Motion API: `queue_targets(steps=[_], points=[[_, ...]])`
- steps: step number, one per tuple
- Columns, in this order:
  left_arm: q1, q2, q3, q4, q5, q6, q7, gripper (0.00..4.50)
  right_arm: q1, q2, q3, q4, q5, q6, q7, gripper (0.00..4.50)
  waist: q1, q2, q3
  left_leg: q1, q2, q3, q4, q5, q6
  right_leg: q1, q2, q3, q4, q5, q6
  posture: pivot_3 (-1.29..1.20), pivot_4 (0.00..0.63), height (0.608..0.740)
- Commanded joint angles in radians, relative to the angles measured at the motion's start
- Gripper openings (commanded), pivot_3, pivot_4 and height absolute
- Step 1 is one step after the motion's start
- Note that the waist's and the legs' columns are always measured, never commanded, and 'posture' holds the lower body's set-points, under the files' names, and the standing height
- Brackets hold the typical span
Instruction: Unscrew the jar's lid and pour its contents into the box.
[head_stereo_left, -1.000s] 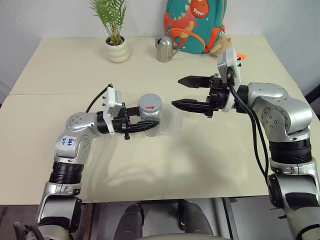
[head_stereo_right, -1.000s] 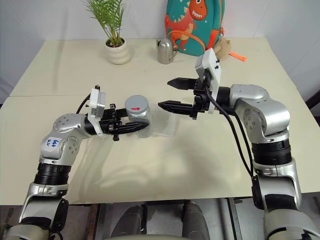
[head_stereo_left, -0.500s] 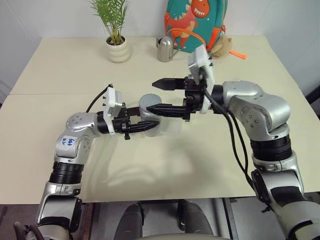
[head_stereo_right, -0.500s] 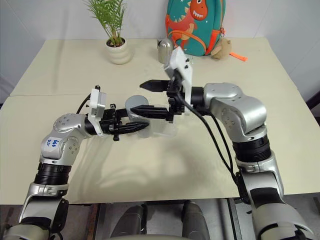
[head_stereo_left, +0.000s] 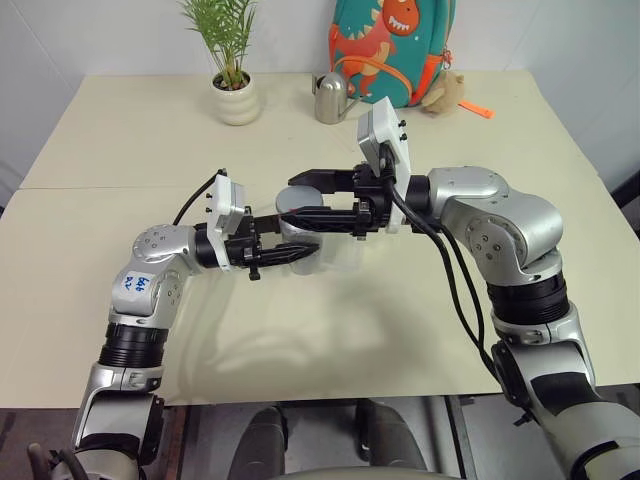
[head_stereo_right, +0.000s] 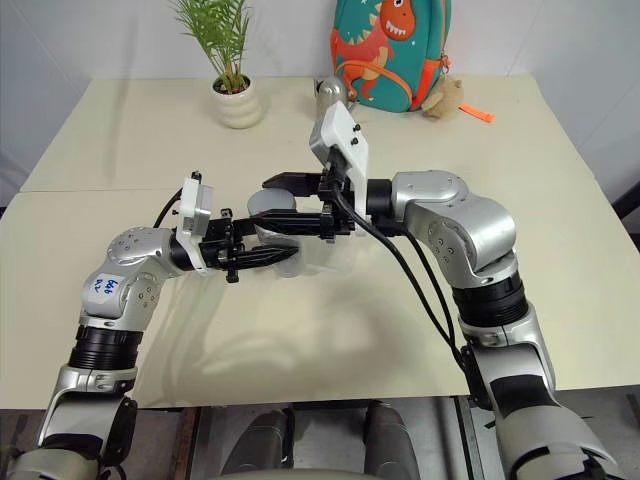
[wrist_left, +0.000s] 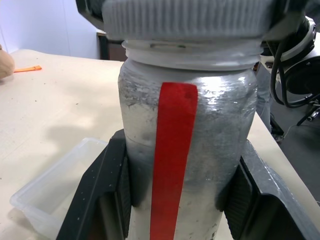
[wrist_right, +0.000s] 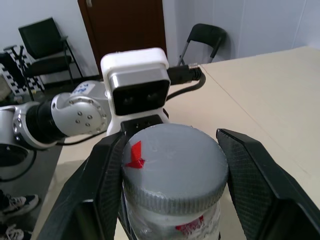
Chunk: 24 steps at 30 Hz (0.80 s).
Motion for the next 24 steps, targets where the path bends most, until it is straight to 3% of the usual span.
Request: queue_targets(steps=[1,6,13,18,23,24], points=[[-0.006,0.006,0.009,-0.035,-0.017,0.0,-0.002,1.9,-0.016,0.048,-0.145,-0.031,0.133,0.042,-0.063,2.53,0.0,0.0,0.0,0.0,0.0,0.0,0.0,0.0,0.0,-0.001,0.0,0.001,0.001,0.0,0.0,0.0,0.15,0.74],[0.004,0.014,0.022,-0.039,-0.019,-0.001,0.002,1.9,0.063,-0.034,-0.248,-0.034,0.111,0.015,-0.118,2.53,0.007,-0.001,0.0,0.0,0.0,0.001,0.0,0.0,0.0,-0.001,0.0,0.002,0.001,0.0,0.0,0.0,0.15,0.74],[0.007,0.036,0.069,-0.045,-0.069,0.031,-0.016,1.9,0.444,-0.195,-0.336,-0.025,-0.108,-0.301,-0.111,2.53,0.008,-0.002,-0.001,-0.003,-0.001,0.006,0.0,0.0,0.001,-0.004,0.0,0.007,-0.002,0.001,0.002,0.0,0.15,0.74],[-0.004,0.042,0.077,-0.025,-0.077,0.039,-0.014,1.9,0.667,-0.155,-0.382,0.072,-0.188,-0.552,-0.109,2.53,-0.002,-0.002,-0.001,-0.001,-0.001,0.012,0.001,0.0,0.001,-0.004,0.0,0.012,-0.003,0.002,0.005,0.0,0.15,0.74],[-0.028,0.031,0.073,0.008,-0.067,0.024,-0.01,1.9,0.74,-0.121,-0.399,0.175,-0.22,-0.646,-0.145,2.53,-0.005,-0.002,-0.001,0.005,-0.001,0.015,0.001,-0.001,0.004,-0.002,0.0,0.017,-0.004,0.004,0.003,0.0,0.15,0.74],[-0.038,0.026,0.07,0.019,-0.063,0.019,-0.009,1.9,0.749,-0.117,-0.413,0.19,-0.208,-0.646,-0.149,2.88,-0.003,-0.002,-0.001,0.005,-0.001,0.015,0.001,0.0,0.004,-0.002,0.001,0.017,-0.004,0.005,0.003,0.0,0.15,0.74]])
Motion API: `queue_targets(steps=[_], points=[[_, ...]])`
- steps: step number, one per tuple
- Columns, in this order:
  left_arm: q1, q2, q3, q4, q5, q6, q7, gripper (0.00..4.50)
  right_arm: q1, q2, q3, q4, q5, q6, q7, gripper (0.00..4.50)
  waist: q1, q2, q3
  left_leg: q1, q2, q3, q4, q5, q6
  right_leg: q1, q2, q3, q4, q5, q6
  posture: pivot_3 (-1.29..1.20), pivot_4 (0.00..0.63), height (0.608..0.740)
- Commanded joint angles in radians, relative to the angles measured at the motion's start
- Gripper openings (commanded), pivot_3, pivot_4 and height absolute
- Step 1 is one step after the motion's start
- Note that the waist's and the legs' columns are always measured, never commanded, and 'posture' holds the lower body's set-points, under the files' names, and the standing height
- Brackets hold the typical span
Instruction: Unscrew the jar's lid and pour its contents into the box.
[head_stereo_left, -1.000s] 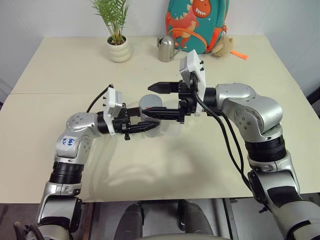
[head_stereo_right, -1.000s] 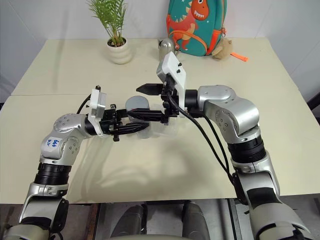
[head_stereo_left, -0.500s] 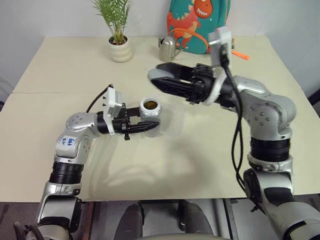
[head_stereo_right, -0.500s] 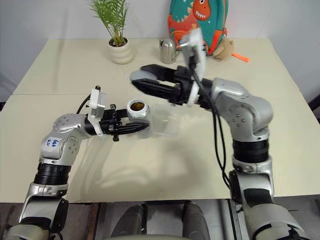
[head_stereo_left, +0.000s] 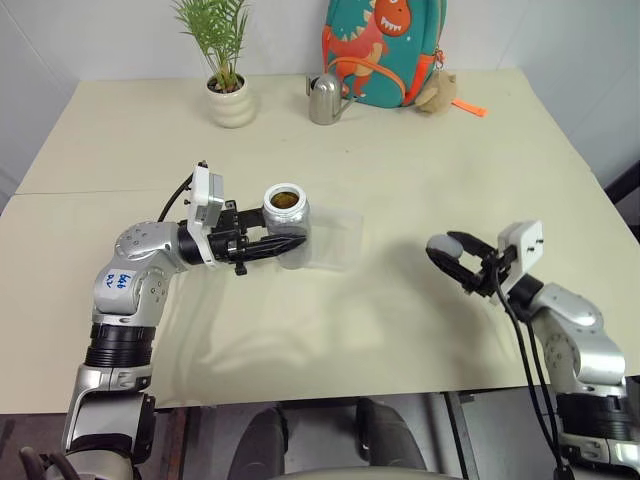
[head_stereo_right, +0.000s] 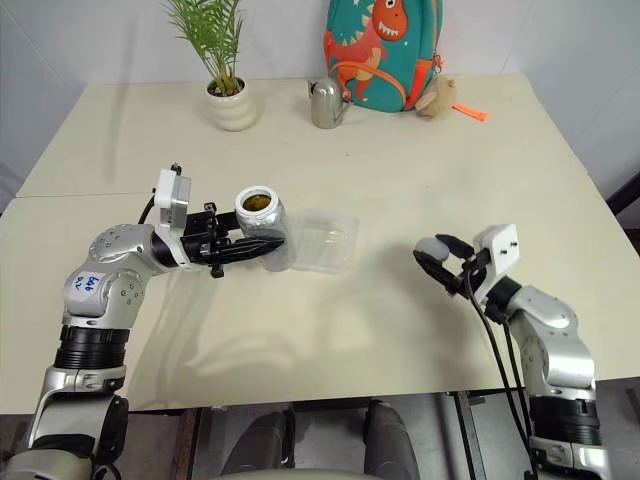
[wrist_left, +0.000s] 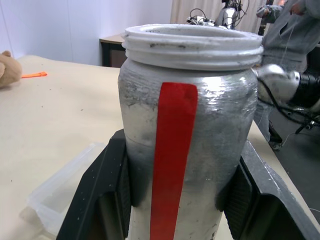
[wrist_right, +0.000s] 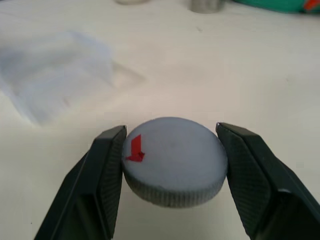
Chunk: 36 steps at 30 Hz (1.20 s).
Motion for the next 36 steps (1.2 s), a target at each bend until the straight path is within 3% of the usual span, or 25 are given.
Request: queue_targets(steps=[1,5,9,16,18,23,30,33,36], points=[[-0.043,-0.011,0.013,0.021,-0.008,-0.023,0.001,1.9,0.012,0.017,-0.062,0.02,0.032,-0.033,-0.025,3.26,0.003,0.0,0.0,0.0,0.0,0.0,0.0,0.001,0.0,0.0,0.0,0.0,0.0,0.001,0.0,0.0,0.15,0.74],[-0.072,-0.023,0.001,0.053,0.004,-0.037,-0.003,1.9,0.035,0.001,-0.089,0.011,0.047,-0.045,-0.007,4.48,0.006,0.0,0.0,0.0,0.0,0.0,0.001,0.002,0.0,0.001,0.0,0.001,0.0,0.003,-0.001,0.0,0.15,0.74],[-0.11,-0.025,-0.014,0.096,0.03,-0.049,-0.006,1.9,0.045,-0.057,-0.118,-0.098,0.114,0.019,0.036,4.48,0.007,0.0,0.0,0.0,0.0,0.0,0.001,0.002,0.0,0.001,0.0,0.001,-0.001,0.003,-0.001,0.0,0.15,0.74],[-0.259,-0.008,-0.032,0.278,0.132,-0.153,-0.012,1.9,-0.007,-0.244,-0.092,-0.37,0.338,0.332,0.108,4.48,0.008,-0.001,0.0,0.0,0.0,0.0,0.001,0.002,0.0,0.001,0.001,0.001,-0.002,0.004,0.0,0.0,0.15,0.74],[-0.327,0.007,-0.049,0.366,0.19,-0.2,-0.006,1.9,-0.078,-0.25,-0.104,-0.389,0.407,0.403,0.064,4.48,0.008,-0.001,0.0,0.0,0.0,0.0,0.001,0.002,0.0,0.001,0.001,0.001,-0.002,0.004,0.0,0.0,0.15,0.74],[-0.444,0.015,-0.106,0.507,0.334,-0.308,0.047,1.9,-0.142,-0.248,-0.089,-0.406,0.389,0.433,0.019,4.48,0.014,-0.002,0.0,-0.001,0.0,0.0,0.001,0.001,0.0,0.001,0.001,0.001,-0.003,0.004,0.001,0.0,0.15,0.74],[-0.504,0.028,-0.28,0.573,0.747,-0.688,0.397,1.9,-0.088,-0.204,-0.077,-0.491,0.393,0.451,-0.047,4.48,0.035,-0.002,0.001,-0.007,-0.001,0.001,0.002,0.001,0.0,-0.002,0.0,0.0,-0.004,0.004,0.003,0.0,0.15,0.74],[-0.517,0.018,-0.304,0.619,0.885,-0.901,0.641,1.9,-0.077,-0.191,-0.08,-0.506,0.395,0.451,-0.07,4.48,0.036,-0.002,0.001,-0.011,-0.001,0.001,0.003,0.002,-0.001,-0.005,0.0,0.0,-0.005,0.005,0.005,0.0,0.15,0.74],[-0.54,0.048,-0.354,0.646,1.114,-1.048,0.972,1.9,-0.07,-0.182,-0.084,-0.514,0.397,0.45,-0.088,4.48,0.037,-0.002,0.001,-0.012,-0.001,0.001,0.004,0.002,0.0,-0.004,0.0,0.0,-0.006,0.006,0.006,0.0,0.15,0.74]])
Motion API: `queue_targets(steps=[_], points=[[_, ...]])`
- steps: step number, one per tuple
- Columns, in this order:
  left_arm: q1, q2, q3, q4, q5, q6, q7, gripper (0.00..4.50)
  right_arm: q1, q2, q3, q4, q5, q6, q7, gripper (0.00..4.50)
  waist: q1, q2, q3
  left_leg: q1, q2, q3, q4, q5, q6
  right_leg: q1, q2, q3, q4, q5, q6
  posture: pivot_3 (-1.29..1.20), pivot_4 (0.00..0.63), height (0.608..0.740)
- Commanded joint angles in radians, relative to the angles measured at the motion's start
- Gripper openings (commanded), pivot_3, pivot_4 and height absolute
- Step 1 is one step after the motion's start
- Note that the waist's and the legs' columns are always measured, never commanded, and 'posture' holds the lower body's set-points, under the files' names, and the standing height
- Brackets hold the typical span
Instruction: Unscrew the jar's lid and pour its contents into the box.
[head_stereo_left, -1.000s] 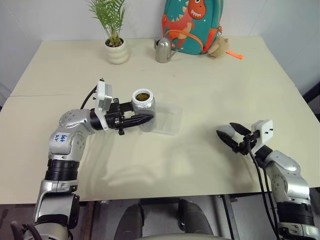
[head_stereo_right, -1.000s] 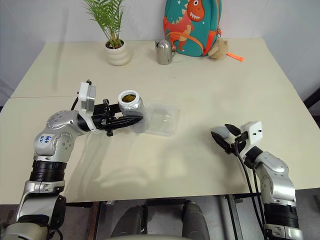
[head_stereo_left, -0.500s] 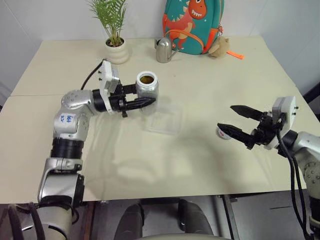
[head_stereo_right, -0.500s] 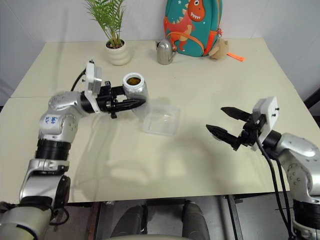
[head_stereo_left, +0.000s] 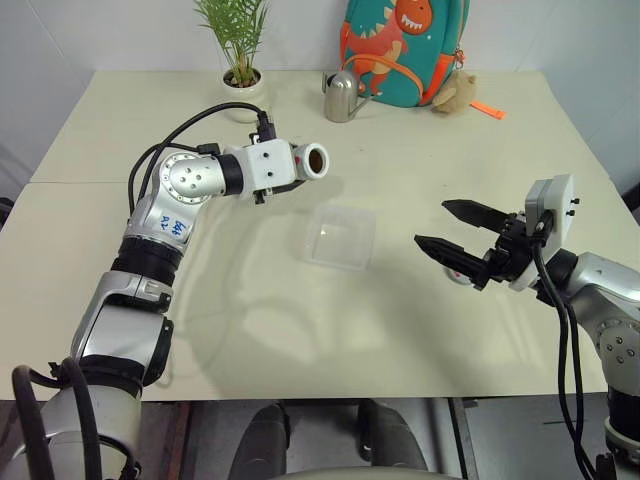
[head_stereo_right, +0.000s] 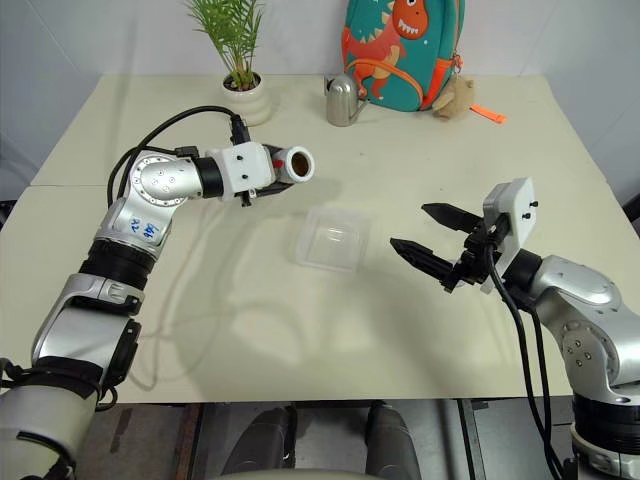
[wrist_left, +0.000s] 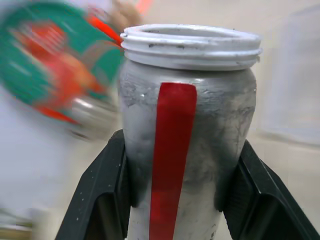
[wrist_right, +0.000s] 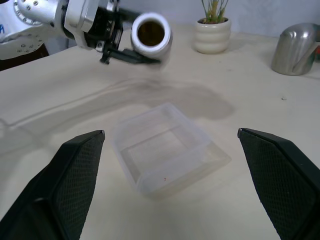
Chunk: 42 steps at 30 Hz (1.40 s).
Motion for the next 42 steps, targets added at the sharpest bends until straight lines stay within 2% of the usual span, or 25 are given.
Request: queue_targets(steps=[1,4,7,9,15,23,29,31,34,38,40,42], points=[[-0.062,0.057,-0.066,0.006,0.294,-0.178,0.422,1.9,0.008,0.011,-0.03,-0.042,0.026,-0.006,-0.025,4.48,0.0,0.0,0.0,0.0,0.0,0.0,0.0,0.0,0.0,0.0,0.0,0.0,0.0,0.0,0.0,0.0,0.15,0.74],[-0.09,0.115,-0.212,-0.004,0.608,-0.217,0.796,1.9,0.014,0.019,-0.028,-0.049,0.028,-0.008,-0.037,4.48,-0.002,0.0,0.0,0.0,0.0,0.0,0.0,0.0,0.0,0.0,0.0,0.0,0.0,0.001,0.001,0.0,0.15,0.74],[-0.125,0.151,-0.389,-0.017,0.911,-0.135,1.163,1.9,0.012,0.028,-0.022,-0.053,0.034,-0.011,-0.049,4.48,0.0,0.0,0.0,0.001,-0.001,0.0,0.0,0.0,0.0,0.0,0.0,0.0,0.001,0.001,0.001,0.0,0.15,0.74],[-0.16,0.135,-0.483,0.023,1.034,-0.077,1.324,1.9,0.009,0.038,-0.013,-0.059,0.041,-0.011,-0.057,4.48,0.003,0.0,0.0,0.0,-0.001,0.0,0.0,-0.001,0.001,0.0,0.0,0.001,0.001,0.001,0.001,0.0,0.15,0.74],[-0.23,0.052,-0.592,0.118,1.173,0.135,1.567,1.9,-0.003,0.074,0.01,-0.064,0.037,-0.018,-0.078,4.48,0.009,0.0,0.0,-0.002,-0.001,0.0,0.002,-0.001,0.002,-0.001,0.0,0.0,0.001,0.001,0.002,0.0,0.15,0.74],[-0.293,0.046,-0.687,0.229,1.228,0.21,1.663,1.9,0.001,0.097,0.014,-0.063,0.031,-0.03,-0.081,4.48,-0.003,-0.001,0.0,-0.002,-0.001,0.0,0.001,0.0,0.0,-0.001,0.0,0.0,0.002,0.001,0.002,0.0,0.15,0.74],[-0.309,0.031,-0.706,0.281,1.198,0.206,1.647,1.9,0.005,0.113,0.019,-0.064,0.031,-0.042,-0.079,4.48,-0.001,-0.001,0.0,-0.002,-0.001,0.0,0.002,0.0,0.0,-0.001,0.0,0.0,0.002,0.001,0.002,0.0,0.15,0.74],[-0.302,0.044,-0.68,0.275,1.143,0.15,1.627,1.9,0.013,0.115,0.019,-0.068,0.031,-0.045,-0.077,4.48,-0.001,-0.001,0.0,-0.002,-0.001,0.0,0.002,0.0,0.0,-0.001,0.0,0.0,0.002,0.001,0.002,0.0,0.15,0.74],[-0.289,0.095,-0.593,0.263,0.982,-0.01,1.534,1.9,0.032,0.11,0.014,-0.071,0.035,-0.044,-0.068,4.48,-0.001,-0.001,0.0,-0.002,-0.001,0.0,0.002,0.0,-0.001,-0.002,-0.001,0.0,0.002,0.001,0.002,0.0,0.15,0.74],[-0.24,0.16,-0.425,0.253,0.677,-0.244,1.28,1.9,0.063,0.083,0.015,-0.084,0.035,-0.035,-0.041,4.48,-0.006,-0.001,0.0,-0.002,-0.001,0.0,0.002,0.001,-0.001,-0.002,-0.001,0.001,0.002,0.001,0.002,0.0,0.15,0.74],[-0.164,0.174,-0.269,0.276,0.384,-0.272,0.99,1.9,0.075,0.062,0.024,-0.096,0.028,-0.029,-0.025,4.48,-0.004,0.0,-0.001,-0.002,-0.001,0.001,0.002,0.001,-0.001,-0.002,-0.001,0.001,0.002,0.001,0.002,0.0,0.15,0.74],[-0.094,0.179,-0.158,0.238,0.182,-0.239,0.767,1.9,0.09,0.048,0.024,-0.116,0.033,-0.025,-0.023,4.48,-0.006,0.0,-0.001,-0.001,-0.001,0.001,0.003,0.001,-0.001,-0.001,-0.001,0.001,0.003,0.001,0.002,0.0,0.15,0.74]])
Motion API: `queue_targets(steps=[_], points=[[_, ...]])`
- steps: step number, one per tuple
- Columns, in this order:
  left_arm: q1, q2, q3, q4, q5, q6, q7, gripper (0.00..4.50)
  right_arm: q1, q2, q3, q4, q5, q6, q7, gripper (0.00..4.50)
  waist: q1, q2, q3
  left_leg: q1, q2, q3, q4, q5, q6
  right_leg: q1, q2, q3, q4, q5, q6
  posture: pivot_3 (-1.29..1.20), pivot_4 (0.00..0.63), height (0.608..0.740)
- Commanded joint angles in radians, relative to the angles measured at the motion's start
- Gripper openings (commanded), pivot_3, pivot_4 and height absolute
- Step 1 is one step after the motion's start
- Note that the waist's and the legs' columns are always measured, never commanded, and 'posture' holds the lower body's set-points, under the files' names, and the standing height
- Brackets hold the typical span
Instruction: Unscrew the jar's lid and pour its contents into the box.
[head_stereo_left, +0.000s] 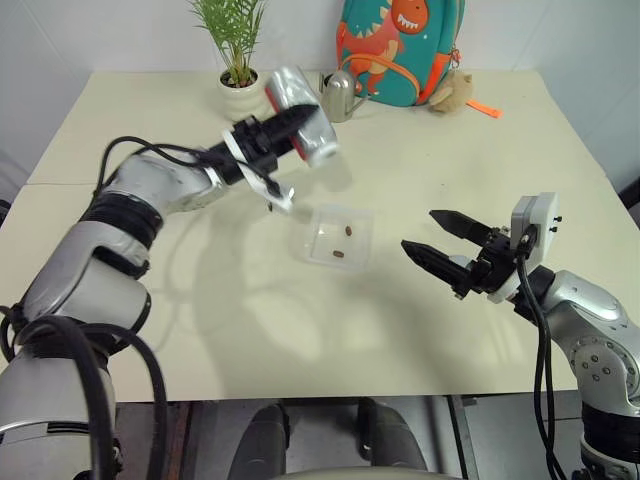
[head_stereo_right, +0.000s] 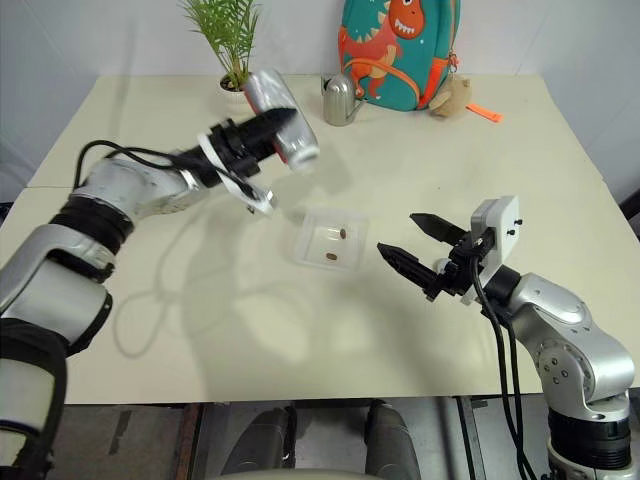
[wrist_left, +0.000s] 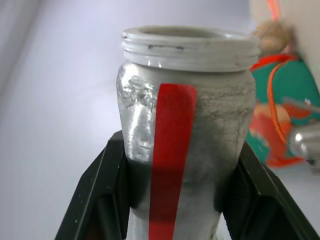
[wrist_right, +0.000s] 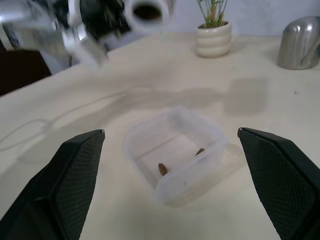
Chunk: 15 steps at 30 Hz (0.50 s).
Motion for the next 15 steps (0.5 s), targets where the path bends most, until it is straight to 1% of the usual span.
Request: queue_targets(steps=[1,2,3,6,9,10,12,14,15], points=[[0.124,0.006,0.218,-0.073,-0.444,0.1,-0.45,1.9,0.022,-0.031,-0.001,-0.075,0.011,0.0,0.018,4.48,-0.002,0.0,0.0,0.0,0.0,0.0,0.001,0.0,0.0,0.0,0.0,0.0,0.001,0.0,0.0,0.0,0.15,0.74],[0.189,-0.009,0.295,-0.142,-0.607,0.22,-0.611,1.9,0.032,-0.036,0.007,-0.087,0.003,-0.002,0.019,4.48,-0.003,0.0,0.0,0.0,0.0,0.0,0.001,0.0,0.0,0.0,0.0,0.0,0.001,0.0,0.0,0.0,0.15,0.74],[0.241,-0.017,0.354,-0.205,-0.724,0.317,-0.728,1.9,0.042,-0.041,0.011,-0.099,-0.001,-0.004,0.018,4.48,-0.004,0.0,0.0,0.0,0.0,0.0,0.002,0.0,0.0,0.0,0.0,0.0,0.002,0.0,0.0,0.0,0.15,0.74],[0.436,-0.011,0.494,-0.443,-0.954,0.6,-0.904,1.9,0.084,-0.046,0.037,-0.146,-0.017,-0.008,0.01,4.48,-0.011,0.0,0.0,0.0,0.0,0.0,0.006,0.0,0.001,0.001,0.0,0.001,0.004,0.0,-0.001,0.0,0.15,0.74],[0.581,-0.025,0.593,-0.63,-1.078,0.807,-0.948,1.9,0.115,-0.039,0.054,-0.179,-0.027,-0.012,-0.004,4.48,-0.019,-0.001,0.0,-0.001,0.0,0.0,0.01,-0.002,0.004,0.001,0.0,0.001,0.006,0.001,0.0,0.0,0.15,0.74],[0.619,-0.031,0.616,-0.671,-1.089,0.839,-0.943,1.9,0.125,-0.037,0.059,-0.191,-0.029,-0.013,-0.008,4.48,-0.017,-0.001,-0.001,0.0,0.0,-0.001,0.011,-0.004,0.007,0.002,0.0,0.001,0.006,0.001,0.0,0.0,0.15,0.74],[0.673,-0.056,0.667,-0.733,-1.153,0.902,-0.963,1.9,0.136,-0.031,0.066,-0.21,-0.029,-0.011,-0.02,4.48,-0.015,-0.003,-0.002,0.001,0.0,-0.002,0.012,-0.004,0.007,0.004,0.0,0.001,0.007,0.002,-0.001,0.0,0.15,0.74],[0.715,-0.079,0.7,-0.758,-1.191,0.936,-0.989,1.9,0.139,-0.029,0.075,-0.212,-0.034,-0.014,-0.022,4.48,-0.013,-0.004,-0.002,0.004,0.0,-0.002,0.012,-0.004,0.007,0.006,0.0,0.001,0.006,0.003,-0.002,0.0,0.15,0.74],[0.734,-0.107,0.732,-0.759,-1.232,0.945,-0.998,1.9,0.135,-0.029,0.081,-0.205,-0.041,-0.019,-0.022,4.48,-0.014,-0.004,-0.002,0.006,0.0,-0.002,0.012,-0.004,0.007,0.008,0.001,0.001,0.003,0.003,-0.002,0.0,0.15,0.74]])
